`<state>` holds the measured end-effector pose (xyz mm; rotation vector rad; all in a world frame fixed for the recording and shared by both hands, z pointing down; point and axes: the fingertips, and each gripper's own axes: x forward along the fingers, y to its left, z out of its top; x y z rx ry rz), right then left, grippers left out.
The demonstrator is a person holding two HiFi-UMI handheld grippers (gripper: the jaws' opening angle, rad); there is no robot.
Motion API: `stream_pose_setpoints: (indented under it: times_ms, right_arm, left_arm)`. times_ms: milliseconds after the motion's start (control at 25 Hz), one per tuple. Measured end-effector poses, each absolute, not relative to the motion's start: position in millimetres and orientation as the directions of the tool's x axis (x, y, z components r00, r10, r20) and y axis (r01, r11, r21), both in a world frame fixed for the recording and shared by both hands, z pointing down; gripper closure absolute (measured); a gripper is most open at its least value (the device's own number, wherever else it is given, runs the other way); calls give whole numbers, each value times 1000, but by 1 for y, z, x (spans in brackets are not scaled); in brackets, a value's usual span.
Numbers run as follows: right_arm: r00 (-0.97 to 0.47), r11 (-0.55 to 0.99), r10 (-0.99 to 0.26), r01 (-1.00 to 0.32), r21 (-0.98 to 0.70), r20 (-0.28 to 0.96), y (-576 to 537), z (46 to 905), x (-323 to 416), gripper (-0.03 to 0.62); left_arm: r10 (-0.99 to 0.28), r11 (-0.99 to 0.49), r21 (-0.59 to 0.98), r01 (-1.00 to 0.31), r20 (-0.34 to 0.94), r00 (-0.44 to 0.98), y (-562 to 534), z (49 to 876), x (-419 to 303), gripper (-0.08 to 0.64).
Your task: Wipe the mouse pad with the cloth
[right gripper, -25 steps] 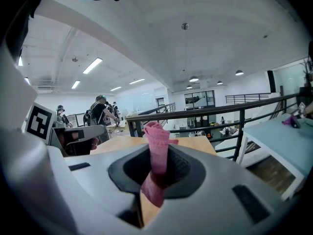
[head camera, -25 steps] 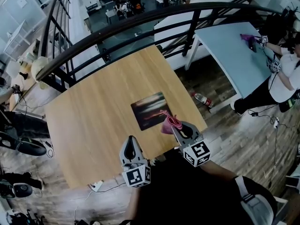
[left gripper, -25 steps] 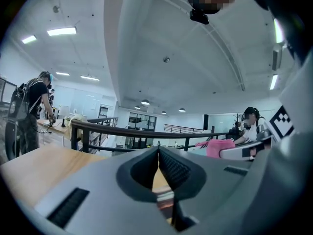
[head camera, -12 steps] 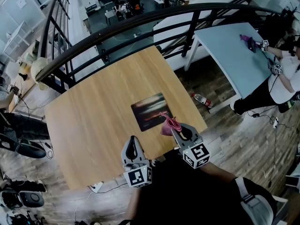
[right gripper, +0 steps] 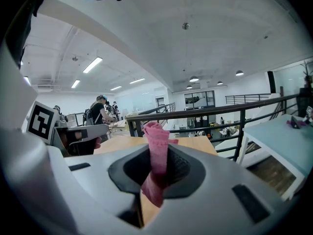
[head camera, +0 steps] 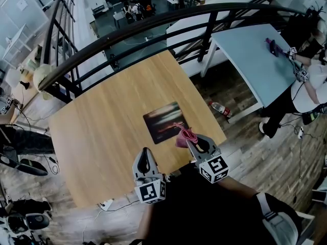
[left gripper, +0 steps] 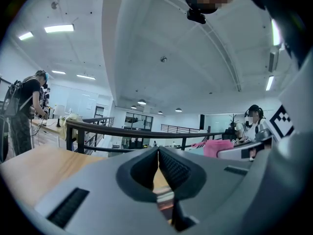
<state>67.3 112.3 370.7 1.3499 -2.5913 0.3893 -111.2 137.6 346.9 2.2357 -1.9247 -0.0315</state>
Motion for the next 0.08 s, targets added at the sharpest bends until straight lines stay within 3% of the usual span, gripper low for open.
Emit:
stream_pose_setpoints:
  times_ms: [80]
  right_arm:
    - [-568,552,-770,-822,-143,291,112,371,66,526]
  left_arm:
    - [-982,-139,157,-978,109,157,137,345,-112,537]
